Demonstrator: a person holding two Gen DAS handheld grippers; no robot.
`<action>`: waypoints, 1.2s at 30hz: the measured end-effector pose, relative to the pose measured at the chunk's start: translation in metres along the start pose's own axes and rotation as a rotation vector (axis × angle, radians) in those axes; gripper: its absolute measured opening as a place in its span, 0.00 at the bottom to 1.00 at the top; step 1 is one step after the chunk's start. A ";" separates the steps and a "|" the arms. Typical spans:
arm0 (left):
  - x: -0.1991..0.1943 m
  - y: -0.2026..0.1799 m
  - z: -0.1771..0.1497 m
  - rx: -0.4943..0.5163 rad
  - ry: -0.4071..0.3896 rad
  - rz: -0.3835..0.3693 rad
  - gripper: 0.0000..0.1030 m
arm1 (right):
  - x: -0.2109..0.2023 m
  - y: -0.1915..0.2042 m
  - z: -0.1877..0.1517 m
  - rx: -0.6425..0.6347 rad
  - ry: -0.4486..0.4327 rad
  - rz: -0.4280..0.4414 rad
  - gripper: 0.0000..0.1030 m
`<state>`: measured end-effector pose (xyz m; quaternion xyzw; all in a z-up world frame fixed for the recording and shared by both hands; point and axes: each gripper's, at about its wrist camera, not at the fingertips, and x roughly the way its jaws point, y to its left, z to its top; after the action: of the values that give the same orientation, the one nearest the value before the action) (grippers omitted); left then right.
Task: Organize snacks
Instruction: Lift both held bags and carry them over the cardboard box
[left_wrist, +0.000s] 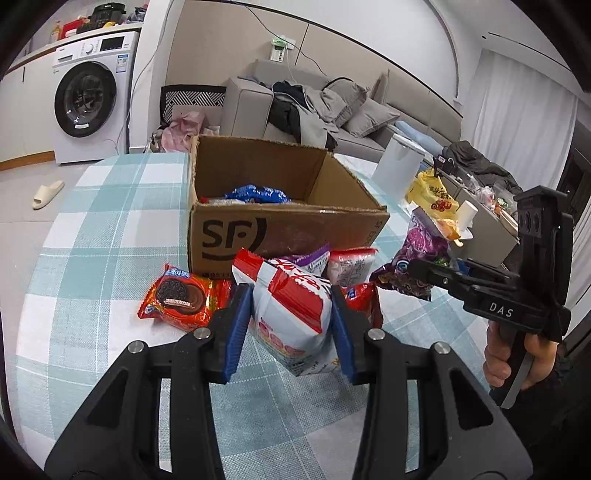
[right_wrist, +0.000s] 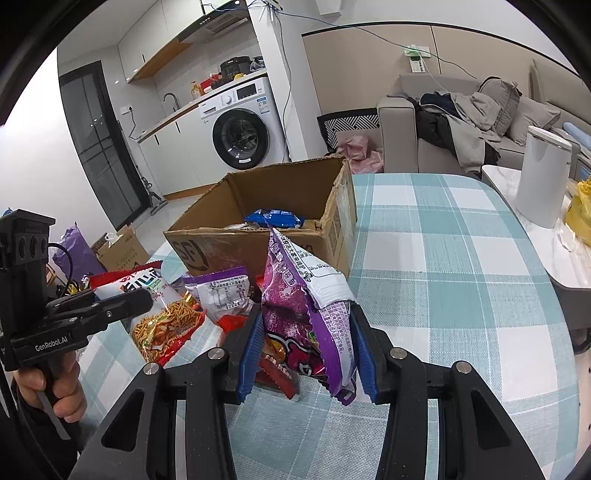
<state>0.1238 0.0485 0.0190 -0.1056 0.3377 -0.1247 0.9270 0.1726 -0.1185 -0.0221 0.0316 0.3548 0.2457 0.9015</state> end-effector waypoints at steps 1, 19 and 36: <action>-0.003 0.000 0.001 -0.002 -0.009 0.001 0.37 | -0.002 0.001 0.001 0.000 -0.004 0.001 0.44; -0.035 -0.002 0.031 -0.014 -0.113 0.024 0.37 | -0.023 0.015 0.022 -0.017 -0.071 0.026 0.44; -0.027 -0.006 0.075 0.007 -0.162 0.071 0.37 | -0.023 0.035 0.058 -0.036 -0.119 0.057 0.44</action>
<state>0.1515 0.0595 0.0934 -0.1002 0.2647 -0.0841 0.9554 0.1810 -0.0916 0.0438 0.0402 0.2950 0.2752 0.9141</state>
